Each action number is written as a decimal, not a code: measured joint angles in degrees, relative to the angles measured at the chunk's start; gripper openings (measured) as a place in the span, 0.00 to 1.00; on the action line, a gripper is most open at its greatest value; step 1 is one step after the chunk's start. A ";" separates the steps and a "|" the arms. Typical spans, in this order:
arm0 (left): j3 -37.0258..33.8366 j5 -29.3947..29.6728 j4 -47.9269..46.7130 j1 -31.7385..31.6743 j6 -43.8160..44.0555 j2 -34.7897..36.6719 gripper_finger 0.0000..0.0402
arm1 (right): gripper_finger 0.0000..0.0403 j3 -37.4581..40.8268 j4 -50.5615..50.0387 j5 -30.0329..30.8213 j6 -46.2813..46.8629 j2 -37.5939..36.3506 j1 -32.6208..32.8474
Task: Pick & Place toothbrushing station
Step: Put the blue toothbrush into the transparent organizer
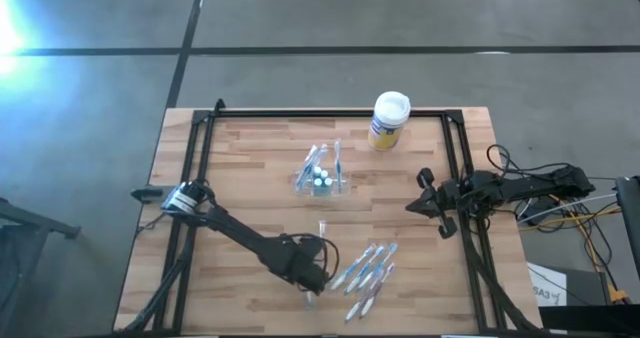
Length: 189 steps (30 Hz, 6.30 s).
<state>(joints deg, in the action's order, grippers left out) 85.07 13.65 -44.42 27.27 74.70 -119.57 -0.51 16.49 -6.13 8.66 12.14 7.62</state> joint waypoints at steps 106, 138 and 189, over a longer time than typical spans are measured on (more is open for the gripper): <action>-60.88 37.61 50.52 16.73 -84.19 88.78 0.00 | 0.02 -0.02 5.44 -6.90 -12.56 0.23 0.00; -40.59 34.92 70.98 8.67 -84.15 45.79 0.00 | 0.02 -0.02 6.64 -7.53 -11.86 0.26 0.00; -24.68 10.98 35.70 -4.41 -84.27 49.09 0.00 | 0.02 -0.02 7.80 -7.52 -11.85 0.33 0.00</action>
<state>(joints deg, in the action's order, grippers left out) 60.39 24.63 -8.72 22.86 -9.57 -70.48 -0.54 24.29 -13.65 -3.19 12.47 7.62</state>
